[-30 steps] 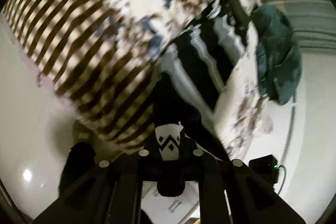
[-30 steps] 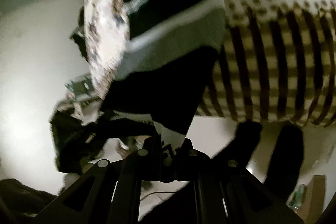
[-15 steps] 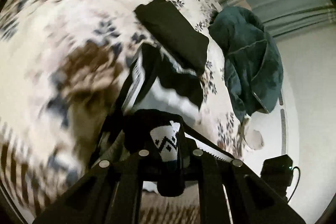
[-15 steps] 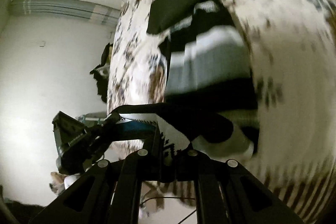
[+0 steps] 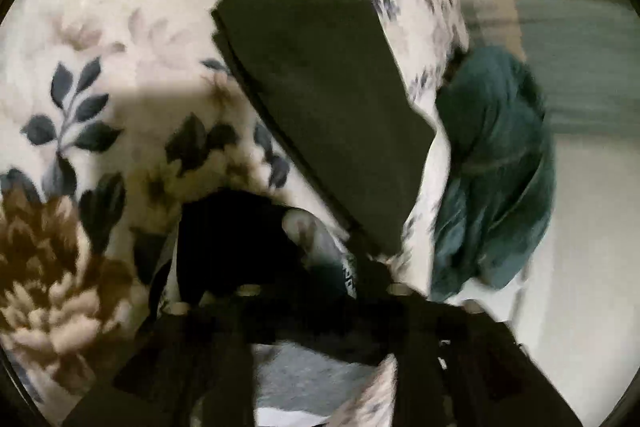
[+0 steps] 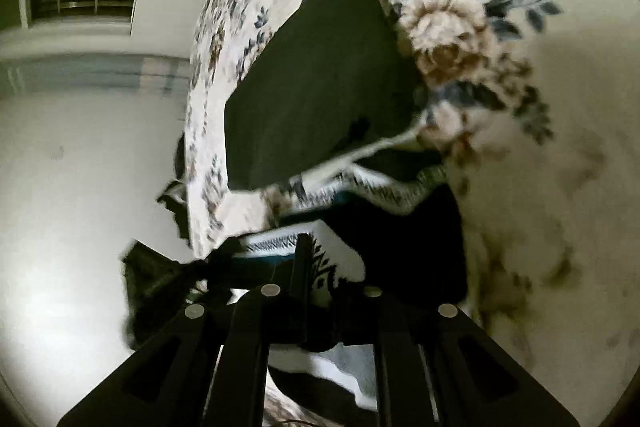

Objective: Fold small clothes

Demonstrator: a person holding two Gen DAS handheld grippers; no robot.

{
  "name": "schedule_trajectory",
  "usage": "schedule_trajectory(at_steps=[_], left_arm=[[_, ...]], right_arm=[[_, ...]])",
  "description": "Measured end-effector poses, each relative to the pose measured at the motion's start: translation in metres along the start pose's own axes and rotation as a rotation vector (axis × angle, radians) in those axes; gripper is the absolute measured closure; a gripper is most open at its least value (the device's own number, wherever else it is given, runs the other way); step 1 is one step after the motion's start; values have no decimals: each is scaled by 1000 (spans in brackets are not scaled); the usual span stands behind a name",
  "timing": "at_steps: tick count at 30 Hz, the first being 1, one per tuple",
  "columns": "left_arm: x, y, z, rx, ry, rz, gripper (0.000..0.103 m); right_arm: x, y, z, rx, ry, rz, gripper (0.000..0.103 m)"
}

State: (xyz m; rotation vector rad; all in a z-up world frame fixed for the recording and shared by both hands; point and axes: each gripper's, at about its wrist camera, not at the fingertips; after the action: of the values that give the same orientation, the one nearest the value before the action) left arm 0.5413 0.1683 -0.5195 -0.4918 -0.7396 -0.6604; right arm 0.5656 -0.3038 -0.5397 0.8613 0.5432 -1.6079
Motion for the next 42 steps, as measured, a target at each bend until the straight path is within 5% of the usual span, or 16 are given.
schedule_trajectory(at_steps=[2, 4, 8, 12, 13, 14, 15, 16, 19, 23, 27, 29, 30, 33, 37, 42], left_arm=[[-5, 3, 18, 34, -55, 18, 47], [-11, 1, 40, 60, -81, 17, 47], [1, -15, 49, 103, 87, -193, 41], [22, -22, 0, 44, 321, -441, 41], [24, -24, -14, 33, 323, -500, 41], [26, -24, -25, 30, 343, -520, 45], [28, -23, -35, 36, 342, -542, 80], [28, -23, -40, 41, 342, -551, 100], [27, -14, -26, 105, 328, -524, 99], [0, 12, -14, 121, 383, -436, 99], [-26, 23, 17, 42, 267, -296, 87], [-33, 7, 36, 21, 193, -297, 29], [-43, -9, 50, 8, 140, -286, 25], [-76, -48, 71, -30, 103, -224, 25], [-134, -117, 83, -60, 91, -81, 25], [-172, -160, 46, -79, 1, 80, 25]], right_arm=[[1, 0, 5, 16, 42, -3, 53], [1, -6, 21, 72, 75, 10, 34], [-1, -16, 37, 77, -59, 99, 33], [2, -8, 7, -35, -281, 231, 33], [3, -5, -1, -48, -290, 245, 33], [5, -3, -9, -57, -292, 250, 38], [6, 1, -15, -53, -283, 250, 50], [6, 7, -21, -47, -276, 244, 90], [-4, 17, -20, 11, -237, 242, 93], [7, 25, -22, 3, -313, 203, 94], [21, 24, -29, -87, -324, 161, 82], [29, 18, -12, -87, -275, 139, 38], [32, 14, -4, -82, -249, 140, 33], [44, -6, 14, -137, -210, 148, 31], [59, -29, 18, -227, -176, 169, 7], [70, -24, -9, -279, -74, 174, 6]])
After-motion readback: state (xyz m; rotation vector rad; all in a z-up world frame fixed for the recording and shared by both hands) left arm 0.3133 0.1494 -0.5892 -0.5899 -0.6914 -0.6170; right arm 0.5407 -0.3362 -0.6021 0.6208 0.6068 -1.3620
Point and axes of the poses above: each gripper's, at about its wrist camera, not at the fingertips, and z roughly against the way its jaws point, x to its right, y to its top, and after that the axes turned 10 degrees about z, right-handed
